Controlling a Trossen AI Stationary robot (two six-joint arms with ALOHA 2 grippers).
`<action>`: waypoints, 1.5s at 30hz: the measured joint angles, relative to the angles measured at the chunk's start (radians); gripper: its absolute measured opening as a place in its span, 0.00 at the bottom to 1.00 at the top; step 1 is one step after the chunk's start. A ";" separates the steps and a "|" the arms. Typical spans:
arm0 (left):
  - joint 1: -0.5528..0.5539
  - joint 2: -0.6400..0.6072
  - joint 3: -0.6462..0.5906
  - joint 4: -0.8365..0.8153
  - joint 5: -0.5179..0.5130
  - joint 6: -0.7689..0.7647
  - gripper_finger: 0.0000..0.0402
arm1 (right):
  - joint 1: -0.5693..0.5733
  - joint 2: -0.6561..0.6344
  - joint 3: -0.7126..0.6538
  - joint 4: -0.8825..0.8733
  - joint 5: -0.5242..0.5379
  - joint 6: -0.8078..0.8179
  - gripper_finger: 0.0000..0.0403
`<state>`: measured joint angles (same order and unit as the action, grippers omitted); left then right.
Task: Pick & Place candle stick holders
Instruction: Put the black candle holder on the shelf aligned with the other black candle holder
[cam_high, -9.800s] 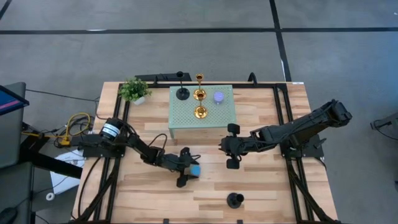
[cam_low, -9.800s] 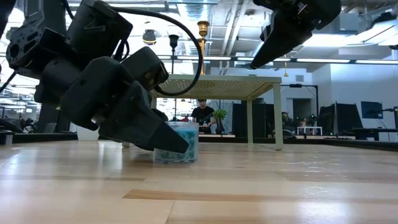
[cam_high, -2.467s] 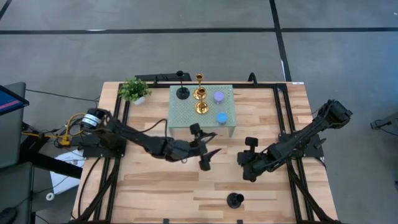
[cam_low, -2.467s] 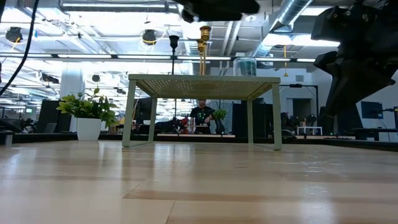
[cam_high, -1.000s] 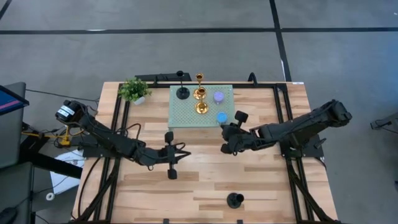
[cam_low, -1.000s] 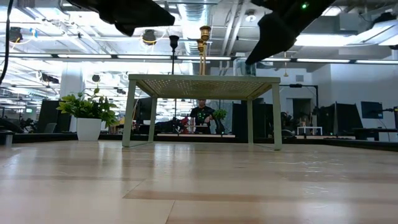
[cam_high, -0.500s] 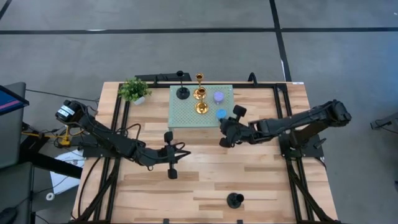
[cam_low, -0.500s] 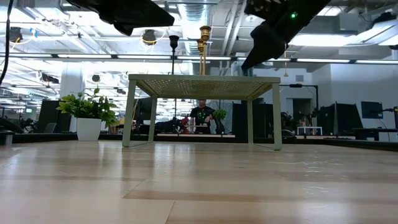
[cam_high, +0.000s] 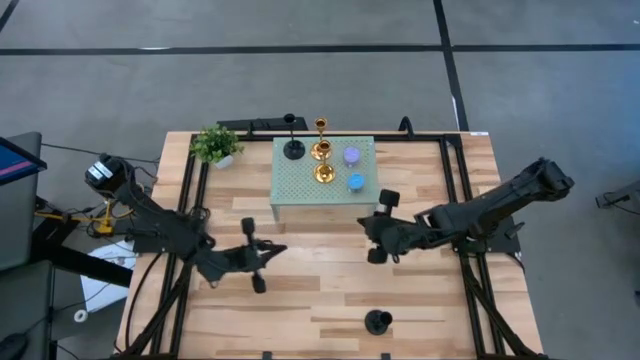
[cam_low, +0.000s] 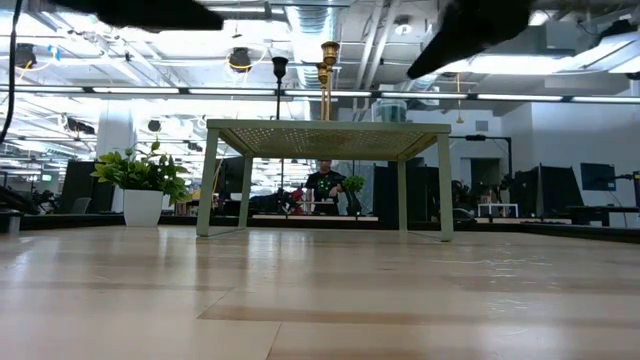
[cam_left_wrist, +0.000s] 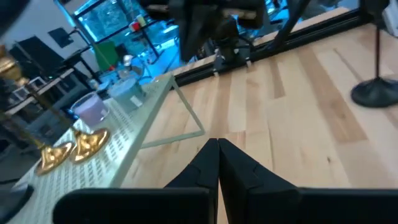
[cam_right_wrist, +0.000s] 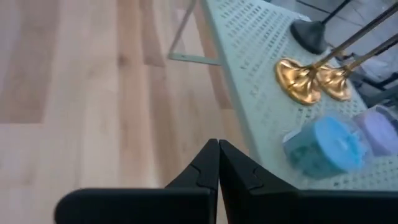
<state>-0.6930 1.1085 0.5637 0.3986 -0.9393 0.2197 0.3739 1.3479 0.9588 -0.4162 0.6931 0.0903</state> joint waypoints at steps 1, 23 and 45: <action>-0.010 -0.034 -0.030 0.001 0.001 -0.008 0.01 | 0.013 -0.009 0.000 -0.020 0.000 0.025 0.00; 0.021 -0.585 -0.521 0.237 0.368 -0.022 0.02 | 0.436 -0.331 -0.459 0.217 -0.017 0.433 0.00; 0.021 -0.584 -0.523 0.239 0.391 -0.022 0.02 | 0.621 -0.290 -0.572 0.376 -0.224 0.745 0.00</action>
<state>-0.6716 0.5243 0.0402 0.6372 -0.5480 0.1978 0.9948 1.0580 0.3870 -0.0406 0.4690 0.8352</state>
